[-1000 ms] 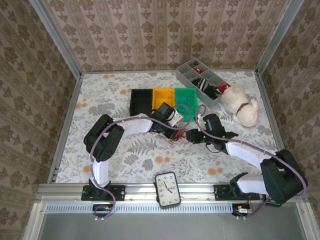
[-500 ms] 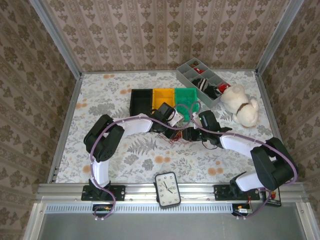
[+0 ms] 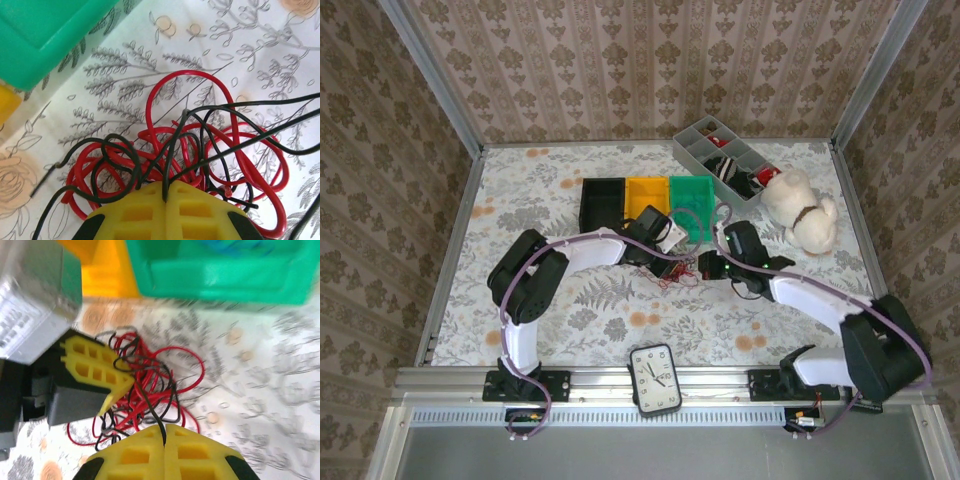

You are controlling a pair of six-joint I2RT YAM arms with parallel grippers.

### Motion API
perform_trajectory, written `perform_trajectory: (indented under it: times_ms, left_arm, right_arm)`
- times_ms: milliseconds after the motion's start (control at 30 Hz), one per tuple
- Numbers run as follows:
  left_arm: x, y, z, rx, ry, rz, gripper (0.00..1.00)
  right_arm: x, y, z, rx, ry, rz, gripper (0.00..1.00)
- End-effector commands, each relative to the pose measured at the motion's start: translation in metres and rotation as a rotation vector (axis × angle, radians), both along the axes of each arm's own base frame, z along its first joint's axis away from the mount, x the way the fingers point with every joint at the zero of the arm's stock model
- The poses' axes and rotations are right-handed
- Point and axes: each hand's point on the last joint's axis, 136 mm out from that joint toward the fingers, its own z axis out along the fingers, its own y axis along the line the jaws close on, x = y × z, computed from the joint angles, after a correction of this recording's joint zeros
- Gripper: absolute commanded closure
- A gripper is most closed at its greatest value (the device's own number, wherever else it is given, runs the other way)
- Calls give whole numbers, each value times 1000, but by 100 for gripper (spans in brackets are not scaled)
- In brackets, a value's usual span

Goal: Untangle the cables

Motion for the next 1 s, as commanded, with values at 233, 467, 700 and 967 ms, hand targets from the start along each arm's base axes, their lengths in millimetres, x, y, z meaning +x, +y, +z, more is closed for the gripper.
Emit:
perform_trajectory:
  times_ms: [233, 467, 700, 967]
  left_arm:
    - [-5, 24, -27, 127, 31, 26, 100]
    - [-5, 25, -26, 124, 24, 30, 100]
    - [-5, 23, -25, 116, 26, 24, 100]
    - [-5, 24, -25, 119, 25, 24, 100]
  right_arm:
    - [-12, -169, 43, -230, -94, -668, 100]
    - [0, -149, 55, -64, -134, -562, 100]
    - [-6, -44, 13, 118, 38, -115, 64]
    - [-17, 4, -17, 121, 131, 68, 61]
